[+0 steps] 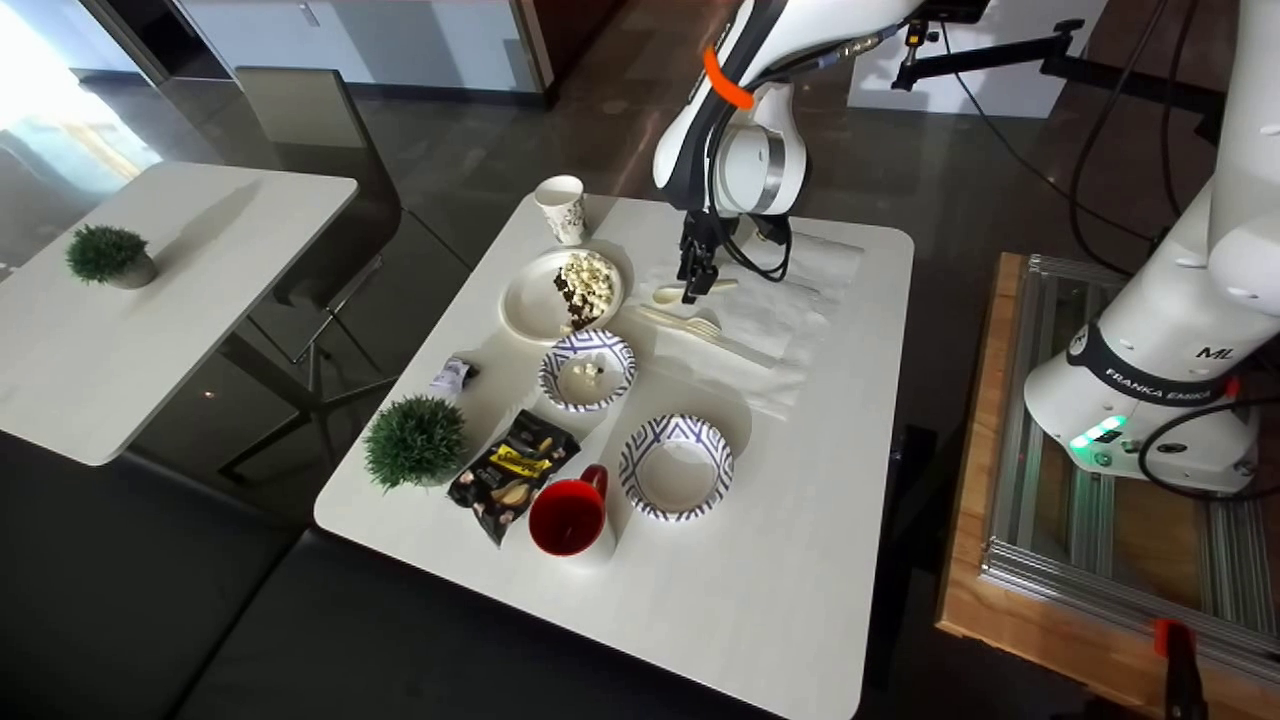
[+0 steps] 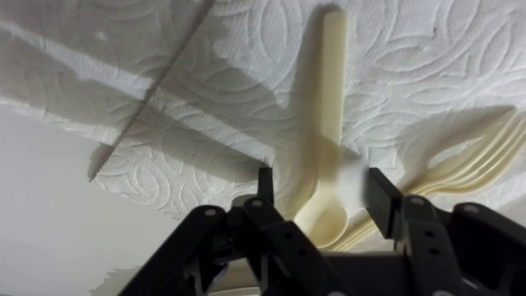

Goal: Use the white spoon to place some contents from the white plate into the black and white bowl on the left.

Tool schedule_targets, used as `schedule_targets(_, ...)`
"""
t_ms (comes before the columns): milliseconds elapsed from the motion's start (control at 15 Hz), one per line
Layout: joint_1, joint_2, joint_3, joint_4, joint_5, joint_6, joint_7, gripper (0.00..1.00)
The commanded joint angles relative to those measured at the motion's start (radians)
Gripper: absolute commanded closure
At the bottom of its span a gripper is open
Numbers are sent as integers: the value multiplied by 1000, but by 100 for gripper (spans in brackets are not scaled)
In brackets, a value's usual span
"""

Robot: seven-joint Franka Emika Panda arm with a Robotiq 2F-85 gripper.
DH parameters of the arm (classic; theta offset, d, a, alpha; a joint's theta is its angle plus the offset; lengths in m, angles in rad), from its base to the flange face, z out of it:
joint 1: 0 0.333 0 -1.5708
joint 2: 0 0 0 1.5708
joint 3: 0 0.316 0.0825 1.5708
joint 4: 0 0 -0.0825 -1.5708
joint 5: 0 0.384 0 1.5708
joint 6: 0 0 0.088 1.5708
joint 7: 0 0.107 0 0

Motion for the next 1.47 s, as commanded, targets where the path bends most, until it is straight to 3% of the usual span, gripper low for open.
schedule_targets(0, 0, -34, -5, -41, -10, 9, -18, 46)
schedule_targets(267, -4, -43, -3, -50, -3, 18, -23, 66)
schedule_targets(400, -3, -48, -3, -56, -3, 20, -24, 70)
schedule_targets(467, -2, -51, -3, -59, -3, 23, -23, 77)
schedule_targets(600, -1, -56, -3, -63, -3, 29, -24, 73)
schedule_targets(933, 4, -62, -9, -75, -11, 31, -22, 81)
schedule_targets(1200, 14, -57, -19, -80, -20, 28, -10, 77)
schedule_targets(1267, 15, -57, -19, -80, -18, 31, -12, 82)
schedule_targets(1333, 13, -61, -16, -81, -13, 33, -15, 95)
schedule_targets(1400, 8, -71, -13, -86, -7, 32, -16, 98)
